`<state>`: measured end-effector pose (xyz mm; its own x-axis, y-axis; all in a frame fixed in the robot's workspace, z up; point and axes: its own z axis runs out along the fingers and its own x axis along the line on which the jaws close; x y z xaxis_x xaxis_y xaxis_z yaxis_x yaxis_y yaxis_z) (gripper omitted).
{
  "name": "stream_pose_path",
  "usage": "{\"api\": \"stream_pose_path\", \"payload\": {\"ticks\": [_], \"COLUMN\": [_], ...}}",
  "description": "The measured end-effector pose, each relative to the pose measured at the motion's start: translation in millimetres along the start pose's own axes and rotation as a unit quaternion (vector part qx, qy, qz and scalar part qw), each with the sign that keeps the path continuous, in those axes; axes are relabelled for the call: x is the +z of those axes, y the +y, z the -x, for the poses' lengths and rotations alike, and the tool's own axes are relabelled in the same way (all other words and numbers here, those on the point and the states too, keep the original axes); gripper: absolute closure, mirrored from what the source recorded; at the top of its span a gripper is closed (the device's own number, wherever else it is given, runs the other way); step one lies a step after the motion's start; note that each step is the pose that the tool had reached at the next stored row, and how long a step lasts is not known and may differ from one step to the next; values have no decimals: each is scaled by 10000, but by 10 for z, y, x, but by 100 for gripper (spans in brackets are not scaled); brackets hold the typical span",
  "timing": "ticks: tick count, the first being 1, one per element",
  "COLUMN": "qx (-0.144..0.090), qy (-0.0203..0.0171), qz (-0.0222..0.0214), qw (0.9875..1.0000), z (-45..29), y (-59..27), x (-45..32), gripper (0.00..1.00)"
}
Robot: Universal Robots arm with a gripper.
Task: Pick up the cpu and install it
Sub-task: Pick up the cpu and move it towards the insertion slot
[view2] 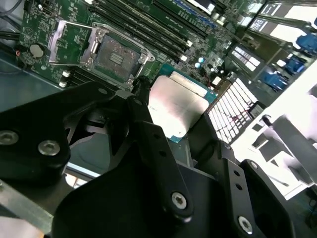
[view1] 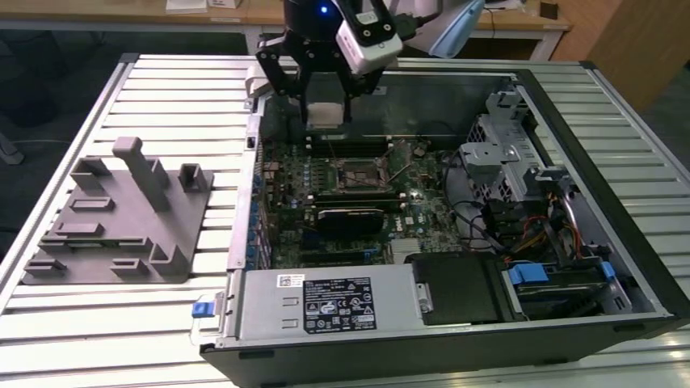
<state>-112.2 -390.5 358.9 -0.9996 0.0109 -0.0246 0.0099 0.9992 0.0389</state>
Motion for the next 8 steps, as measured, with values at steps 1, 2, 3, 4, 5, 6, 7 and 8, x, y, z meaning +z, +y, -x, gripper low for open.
{"api": "stream_pose_path", "payload": {"ticks": [1, 2, 3, 4, 5, 6, 7, 8], "qx": [0, 0, 0, 0, 0, 0, -1, -1], "qy": [0, 0, 0, -1, -1, 0, 0, 0], "qz": [0, 0, 0, 1, 1, 0, 0, -1], "qw": [10000, 10000, 10000, 10000, 10000, 10000, 10000, 10000], "z": [13, 25, 36, 45, 53, 59, 65, 71], "y": [4, 9, 13, 16, 19, 21, 24, 27], "x": [18, 37, 56, 76, 92, 109, 126, 144], "gripper": [45, 45, 45, 45, 45, 45, 45, 45]}}
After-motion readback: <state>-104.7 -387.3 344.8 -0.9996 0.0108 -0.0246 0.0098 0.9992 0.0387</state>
